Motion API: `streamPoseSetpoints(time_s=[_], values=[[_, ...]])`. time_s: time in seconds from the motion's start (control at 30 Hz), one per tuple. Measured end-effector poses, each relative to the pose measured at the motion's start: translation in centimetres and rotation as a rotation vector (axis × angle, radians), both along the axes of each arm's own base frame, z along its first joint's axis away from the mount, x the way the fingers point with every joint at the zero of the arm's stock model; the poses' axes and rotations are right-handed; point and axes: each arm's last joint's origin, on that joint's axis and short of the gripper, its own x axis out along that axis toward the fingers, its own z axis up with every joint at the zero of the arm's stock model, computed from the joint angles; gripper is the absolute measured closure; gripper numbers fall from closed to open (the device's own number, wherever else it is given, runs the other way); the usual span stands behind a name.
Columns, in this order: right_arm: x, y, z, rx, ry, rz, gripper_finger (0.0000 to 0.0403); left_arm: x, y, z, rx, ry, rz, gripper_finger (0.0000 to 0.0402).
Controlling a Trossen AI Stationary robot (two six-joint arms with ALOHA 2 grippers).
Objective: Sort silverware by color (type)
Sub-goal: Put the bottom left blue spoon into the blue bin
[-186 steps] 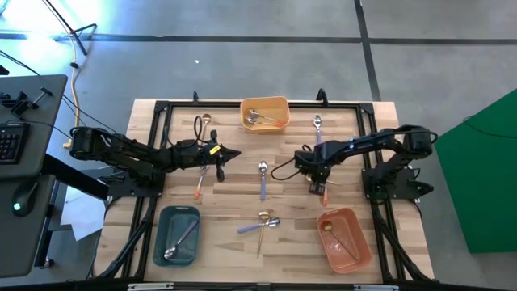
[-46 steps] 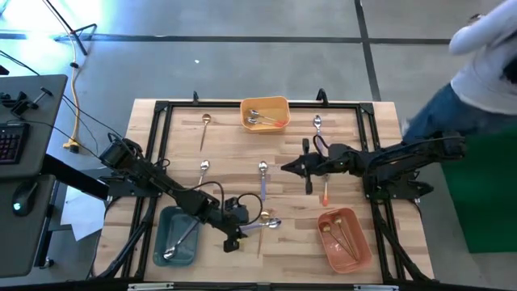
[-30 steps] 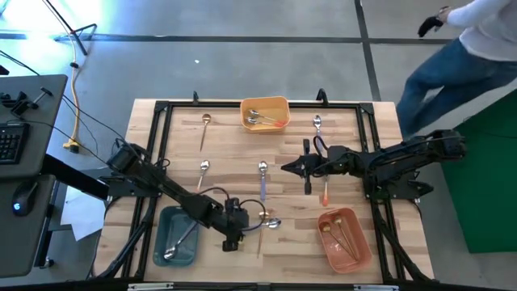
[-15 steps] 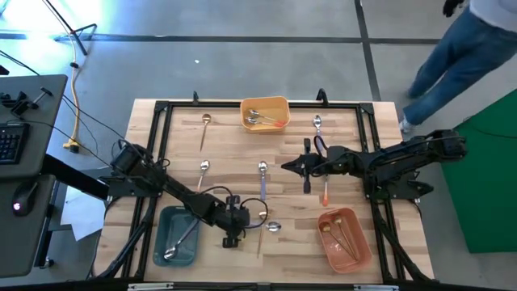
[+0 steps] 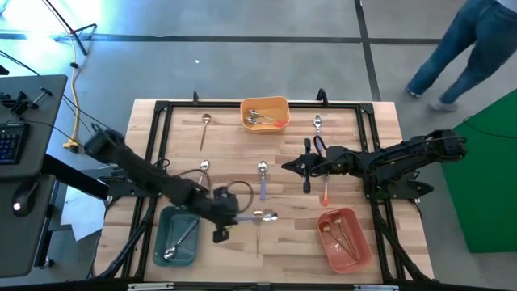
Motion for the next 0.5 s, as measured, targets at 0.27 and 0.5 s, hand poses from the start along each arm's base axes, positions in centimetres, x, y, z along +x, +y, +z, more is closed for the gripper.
streamPoseSetpoints(time_s=[0.27,0.5], values=[[0.0,0.0,-0.2,0.002,0.017,0.000,0.0403,-7.8,-2.4,4.3,-0.290,0.149,0.286,0.0350],[0.0,-0.1,-0.2,-0.008,0.027,-0.001,0.0403,-15.1,-6.3,4.2,-0.436,0.266,0.558,0.0350]])
